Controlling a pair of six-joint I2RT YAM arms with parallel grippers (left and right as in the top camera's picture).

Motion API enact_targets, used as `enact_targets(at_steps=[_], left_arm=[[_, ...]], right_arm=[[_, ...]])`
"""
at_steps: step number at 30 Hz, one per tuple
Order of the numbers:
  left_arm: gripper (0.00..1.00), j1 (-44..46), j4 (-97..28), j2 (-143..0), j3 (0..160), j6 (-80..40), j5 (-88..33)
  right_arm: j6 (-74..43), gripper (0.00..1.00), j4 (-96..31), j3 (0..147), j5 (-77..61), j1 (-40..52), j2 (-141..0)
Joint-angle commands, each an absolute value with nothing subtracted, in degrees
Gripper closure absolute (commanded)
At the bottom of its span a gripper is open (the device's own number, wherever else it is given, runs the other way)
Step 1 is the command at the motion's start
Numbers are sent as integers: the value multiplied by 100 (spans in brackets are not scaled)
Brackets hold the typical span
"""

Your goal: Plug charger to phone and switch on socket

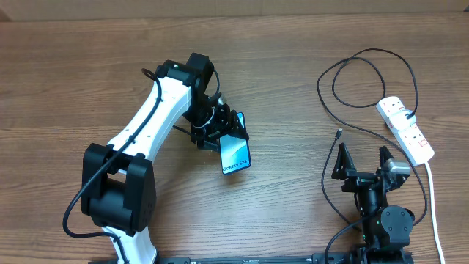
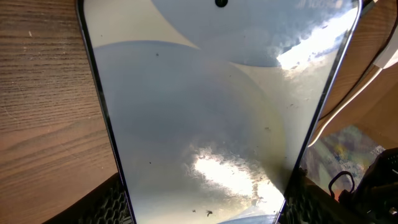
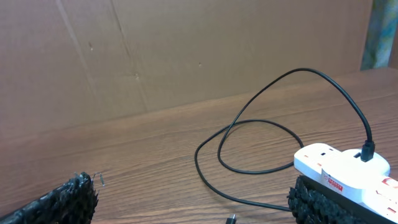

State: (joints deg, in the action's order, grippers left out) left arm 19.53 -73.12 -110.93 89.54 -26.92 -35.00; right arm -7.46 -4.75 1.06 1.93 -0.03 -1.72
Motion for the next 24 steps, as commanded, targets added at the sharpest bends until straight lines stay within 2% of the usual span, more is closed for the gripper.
enact_targets(at_steps=[1,5,10,13,17,24], left_arm=[[55,1984,-7325,-11126,9126,-2744,-3750],[54,1984,-7328,-11126,9126,-2744,-3750],[55,1986,-7321,-11126,9126,-2749,-3752],[54,1984,-7273,-11126,9126,-2803,-3752],[55,1986,-7157,-11126,9126,-2998,-3758],[53,1984,-6615,-11126,9126,-3365,-4213]], right_arm=[[-729,0,-460,47,248,-40,-169],[-753,0,-469,47,-217,-38,-169],[-904,0,-329,47,-1691,-38,-169],[-2091,0,-307,47,-2888,-38,-169],[-3750,0,-311,47,-3717,-38,-169],[-4670,0,-307,47,-3739,-38,-169]])
